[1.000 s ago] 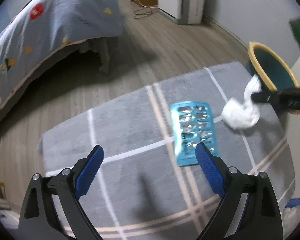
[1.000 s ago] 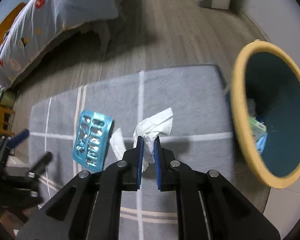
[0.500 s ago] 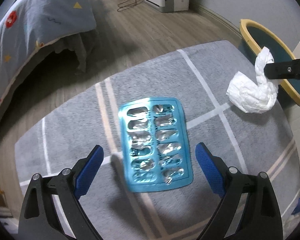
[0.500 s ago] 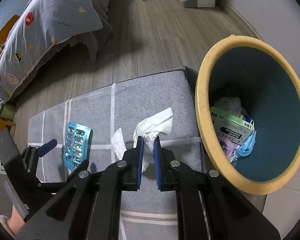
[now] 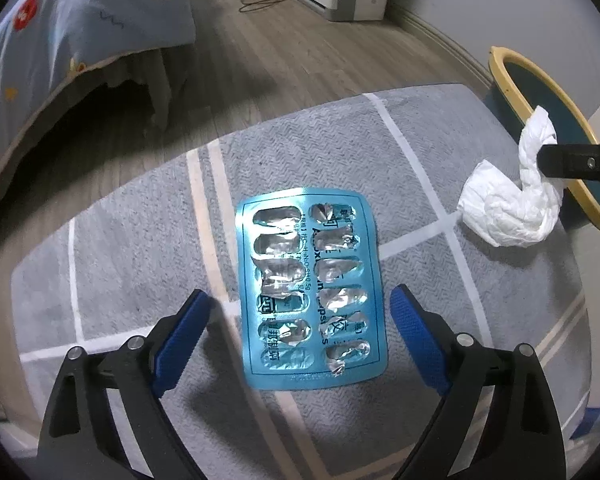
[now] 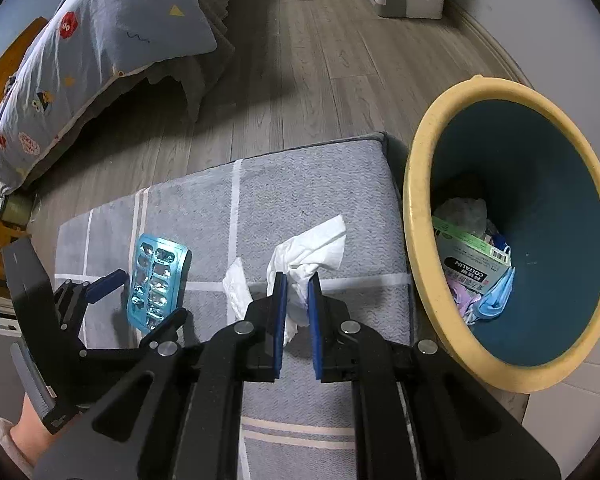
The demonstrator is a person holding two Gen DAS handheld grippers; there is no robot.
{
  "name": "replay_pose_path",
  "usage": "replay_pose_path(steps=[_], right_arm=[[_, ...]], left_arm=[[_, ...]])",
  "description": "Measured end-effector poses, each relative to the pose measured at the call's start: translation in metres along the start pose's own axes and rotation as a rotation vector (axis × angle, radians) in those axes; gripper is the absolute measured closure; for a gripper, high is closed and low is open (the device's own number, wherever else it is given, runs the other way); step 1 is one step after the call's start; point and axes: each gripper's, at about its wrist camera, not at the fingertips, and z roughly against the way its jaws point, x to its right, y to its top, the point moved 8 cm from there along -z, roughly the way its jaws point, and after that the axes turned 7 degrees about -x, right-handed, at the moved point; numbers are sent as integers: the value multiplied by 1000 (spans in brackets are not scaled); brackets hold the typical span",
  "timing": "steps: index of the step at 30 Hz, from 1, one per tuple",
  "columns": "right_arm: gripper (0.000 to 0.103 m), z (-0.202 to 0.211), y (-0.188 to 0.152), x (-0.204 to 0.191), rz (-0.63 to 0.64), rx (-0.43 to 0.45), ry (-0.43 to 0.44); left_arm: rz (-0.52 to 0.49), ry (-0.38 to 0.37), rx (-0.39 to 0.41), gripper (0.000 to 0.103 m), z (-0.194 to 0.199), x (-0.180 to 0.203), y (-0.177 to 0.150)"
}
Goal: Collect trash
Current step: 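Grasp the white tissue with the right gripper while the left grasps the teal blister pack, then carry the tissue and blister pack over the teal bin and open both grippers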
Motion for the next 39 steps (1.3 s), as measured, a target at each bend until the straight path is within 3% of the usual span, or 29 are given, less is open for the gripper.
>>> replay_pose_path(steps=[7, 15, 19, 26, 34, 39], right_arm=[[93, 2, 0, 0, -3, 5, 1], [93, 15, -3, -2, 10, 21, -3], [93, 34, -2, 8, -11, 55, 5], [93, 77, -3, 58, -93, 140, 4], [93, 101, -11, 143, -262, 208, -20], [93, 102, -18, 201, -425, 236, -2]], left_arm=[[-41, -23, 10, 33, 7, 7, -5], [-56, -13, 3, 34, 11, 11, -7], [-73, -18, 40, 34, 29, 19, -4], [-87, -81, 135, 34, 71, 49, 14], [-225, -133, 179, 34, 96, 141, 41], [-291, -147, 187, 33, 91, 196, 70]])
